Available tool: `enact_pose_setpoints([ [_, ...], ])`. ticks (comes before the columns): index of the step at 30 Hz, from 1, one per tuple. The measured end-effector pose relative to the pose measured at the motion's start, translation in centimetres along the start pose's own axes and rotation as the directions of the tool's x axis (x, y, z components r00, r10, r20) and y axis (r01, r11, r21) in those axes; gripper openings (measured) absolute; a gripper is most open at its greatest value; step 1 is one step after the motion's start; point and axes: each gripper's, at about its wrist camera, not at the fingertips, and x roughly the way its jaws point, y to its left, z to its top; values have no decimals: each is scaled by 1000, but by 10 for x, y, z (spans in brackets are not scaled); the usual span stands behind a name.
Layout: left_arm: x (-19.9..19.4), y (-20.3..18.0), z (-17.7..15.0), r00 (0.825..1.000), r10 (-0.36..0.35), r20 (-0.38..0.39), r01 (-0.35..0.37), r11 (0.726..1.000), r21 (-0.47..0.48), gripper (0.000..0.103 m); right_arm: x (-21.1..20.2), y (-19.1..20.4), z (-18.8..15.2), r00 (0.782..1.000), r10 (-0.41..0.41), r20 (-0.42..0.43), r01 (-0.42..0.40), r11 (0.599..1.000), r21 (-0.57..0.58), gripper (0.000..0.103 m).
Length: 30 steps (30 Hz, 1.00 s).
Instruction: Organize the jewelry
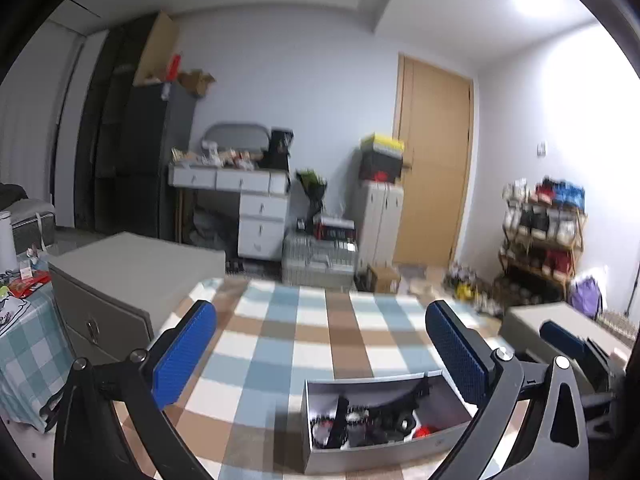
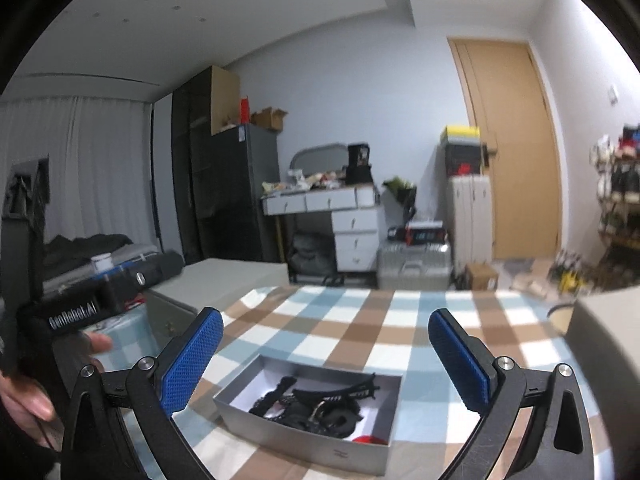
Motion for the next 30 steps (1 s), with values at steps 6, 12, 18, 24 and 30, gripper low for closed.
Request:
enact_pose_setpoints([
  [6, 7, 10, -6, 993, 102, 61, -103, 995, 15, 102, -16, 4, -8, 996, -18, 87, 21, 999, -34, 103],
  [12, 27, 19, -30, 982, 179, 60, -182, 982, 48, 102, -16, 4, -24, 993, -53, 106, 61, 996, -72, 103],
  [18, 26, 15, -45, 987, 162, -3, -161, 985, 62, 102, -5, 6, -42, 995, -73, 68, 81, 989, -127, 103],
  [24, 18, 6, -53, 989, 140, -37, -137, 988, 72, 102, 2, 5, -54, 996, -81, 23, 83, 988, -132, 103],
  [30, 21, 5, -57, 990, 123, -66, -119, 991, 67, 102, 8, -7, -53, 997, -72, -15, 71, 994, -85, 103],
])
